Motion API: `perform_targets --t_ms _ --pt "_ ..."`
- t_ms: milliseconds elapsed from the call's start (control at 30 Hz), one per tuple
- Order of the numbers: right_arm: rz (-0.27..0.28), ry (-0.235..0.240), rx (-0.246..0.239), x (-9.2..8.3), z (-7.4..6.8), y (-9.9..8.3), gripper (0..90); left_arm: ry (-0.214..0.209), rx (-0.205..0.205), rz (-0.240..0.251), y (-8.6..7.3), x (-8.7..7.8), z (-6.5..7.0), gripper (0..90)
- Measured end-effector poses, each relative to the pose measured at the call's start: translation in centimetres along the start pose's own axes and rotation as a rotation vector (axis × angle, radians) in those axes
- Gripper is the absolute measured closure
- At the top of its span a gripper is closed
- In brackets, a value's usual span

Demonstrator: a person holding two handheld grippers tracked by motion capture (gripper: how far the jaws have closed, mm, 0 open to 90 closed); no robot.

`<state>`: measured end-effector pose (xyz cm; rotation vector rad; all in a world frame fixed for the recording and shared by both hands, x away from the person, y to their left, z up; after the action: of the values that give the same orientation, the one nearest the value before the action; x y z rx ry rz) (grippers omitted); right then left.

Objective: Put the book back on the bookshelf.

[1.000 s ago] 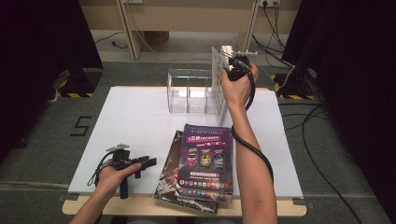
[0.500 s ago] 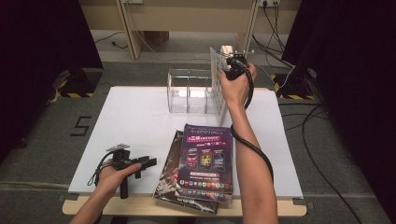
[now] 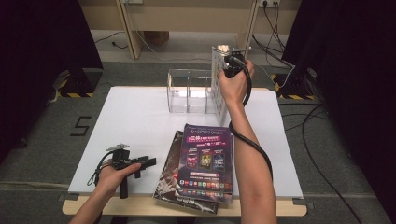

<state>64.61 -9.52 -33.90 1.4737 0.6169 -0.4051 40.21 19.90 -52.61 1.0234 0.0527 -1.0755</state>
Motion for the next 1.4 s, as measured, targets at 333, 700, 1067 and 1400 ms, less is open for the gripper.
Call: perform_targets --t_ms 333,700,1067,1400 --pt "0.038 -0.001 0.03 0.5 0.1 0.6 74.1 0.0 -0.004 0.001 -0.1 0.1 -0.1 47.2" --pt "0.037 -0.027 0.03 1.1 0.9 0.7 73.6 0.0 -0.004 -0.005 -0.2 0.2 -0.1 47.3" --pt "0.062 -0.04 0.022 1.0 1.1 0.9 66.7 0.002 -0.002 -0.005 -0.3 0.1 -0.1 47.3" --pt "0.086 0.006 0.05 0.0 1.1 0.3 62.3 0.002 0.006 -0.012 -0.4 0.3 0.1 47.2"
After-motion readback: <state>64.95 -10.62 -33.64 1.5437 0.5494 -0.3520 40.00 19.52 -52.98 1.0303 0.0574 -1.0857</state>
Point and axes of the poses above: each handheld gripper's, and its own axes: x roughly forward along the jaws, y roughly out of its top, z roughly to its right, the point moved 8 cm from there along x, roughly forward along the jaws, and after that the axes turned 2 degrees about -y, right-handed, at the moved point
